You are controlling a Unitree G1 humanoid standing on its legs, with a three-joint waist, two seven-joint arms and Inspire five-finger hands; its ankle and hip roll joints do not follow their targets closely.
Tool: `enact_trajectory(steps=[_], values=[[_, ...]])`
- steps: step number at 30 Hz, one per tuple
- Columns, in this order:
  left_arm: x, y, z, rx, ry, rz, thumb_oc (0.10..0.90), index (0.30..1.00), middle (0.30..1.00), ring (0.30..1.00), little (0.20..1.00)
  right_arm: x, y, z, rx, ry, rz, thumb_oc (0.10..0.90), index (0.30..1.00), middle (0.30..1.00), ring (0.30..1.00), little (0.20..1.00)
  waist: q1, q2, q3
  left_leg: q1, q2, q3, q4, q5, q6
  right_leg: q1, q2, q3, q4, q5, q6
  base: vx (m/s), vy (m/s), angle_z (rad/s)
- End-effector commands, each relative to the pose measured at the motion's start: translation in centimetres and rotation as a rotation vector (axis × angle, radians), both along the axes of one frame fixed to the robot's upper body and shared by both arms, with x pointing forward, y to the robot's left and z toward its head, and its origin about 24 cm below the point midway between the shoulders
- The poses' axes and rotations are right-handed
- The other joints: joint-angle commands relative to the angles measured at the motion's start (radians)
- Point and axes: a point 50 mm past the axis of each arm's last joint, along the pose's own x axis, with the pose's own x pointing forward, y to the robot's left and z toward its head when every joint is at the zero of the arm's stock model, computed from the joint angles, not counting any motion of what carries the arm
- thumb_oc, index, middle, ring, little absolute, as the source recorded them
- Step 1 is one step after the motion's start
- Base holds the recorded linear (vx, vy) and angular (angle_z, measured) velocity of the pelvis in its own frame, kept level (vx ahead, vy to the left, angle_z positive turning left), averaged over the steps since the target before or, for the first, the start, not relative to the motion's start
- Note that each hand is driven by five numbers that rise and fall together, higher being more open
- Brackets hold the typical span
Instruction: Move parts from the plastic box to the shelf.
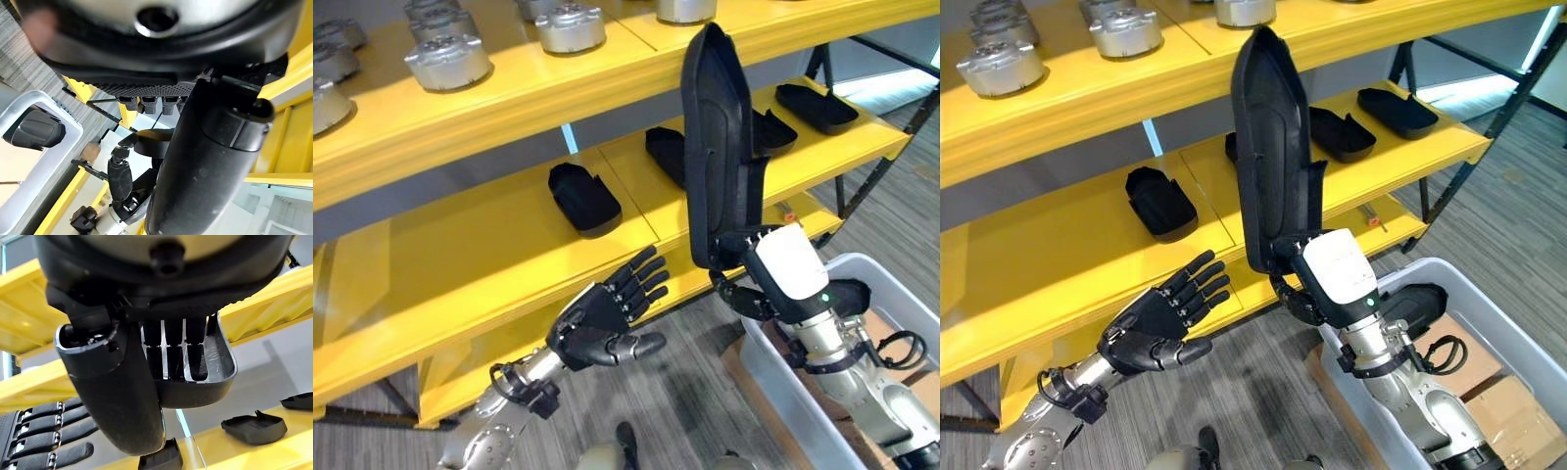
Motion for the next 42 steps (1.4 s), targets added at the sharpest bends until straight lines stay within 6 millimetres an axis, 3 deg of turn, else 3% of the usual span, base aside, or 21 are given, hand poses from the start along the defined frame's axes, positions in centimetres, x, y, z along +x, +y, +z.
enact_trajectory(steps=[1,8,15,20,28,42], values=[[0.2,0.6,4.0,-0.096,-0.215,0.035,0.900,1.000,1.000,1.000,1.000,-0.4,2.2,5.4,0.073,-0.278,0.170,0.400,0.300,0.300,0.300,0.300,0.036,0.032,-0.066,0.181,0.157,0.017,-0.105,-0.052,-0.098,-0.045,0.104,-0.010,-0.027,0.023,0.010,0.02,0.210,0.14],[-0.2,0.4,3.5,-0.081,-0.212,-0.003,0.900,1.000,1.000,1.000,1.000,-1.0,3.6,5.1,0.164,-0.357,0.182,0.400,0.300,0.300,0.300,0.300,0.075,0.020,-0.049,0.171,0.103,0.037,-0.122,-0.075,-0.055,-0.050,0.027,-0.058,-0.065,0.084,0.075,-0.03,0.195,0.23],[0.0,0.7,3.3,-0.084,-0.218,0.015,0.900,1.000,1.000,1.000,1.000,-1.1,4.5,4.4,0.194,-0.332,0.190,0.400,0.300,0.300,0.300,0.300,0.078,0.021,-0.033,0.160,0.085,0.067,-0.099,-0.099,-0.036,-0.068,-0.014,-0.060,-0.081,0.123,0.091,-0.06,0.093,0.07],[0.1,0.0,3.2,-0.092,-0.232,-0.003,0.900,1.000,1.000,1.000,1.000,-0.9,5.0,3.6,0.192,-0.314,0.192,0.400,0.300,0.300,0.300,0.300,0.065,0.025,-0.004,0.135,0.078,0.110,-0.020,-0.142,-0.020,-0.090,-0.049,-0.050,-0.074,0.141,0.097,-0.09,0.079,-0.05],[0.4,-0.3,3.5,-0.103,-0.256,-0.029,0.900,1.000,1.000,1.000,1.000,-0.9,5.1,3.4,0.146,-0.302,0.210,0.400,0.300,0.300,0.300,0.300,0.048,0.033,0.028,0.109,0.073,0.139,0.031,-0.164,-0.014,-0.113,-0.081,-0.036,-0.060,0.160,0.103,-0.07,0.073,-0.11],[0.0,-0.4,2.9,-0.126,-0.234,-0.045,0.900,1.000,1.000,1.000,1.000,-0.8,3.3,0.6,0.101,-0.149,0.124,0.400,0.300,0.300,0.300,0.300,-0.005,0.022,0.041,0.105,0.086,0.180,0.148,-0.243,0.004,-0.140,-0.117,0.020,-0.032,0.178,0.113,0.03,0.046,-0.07]])
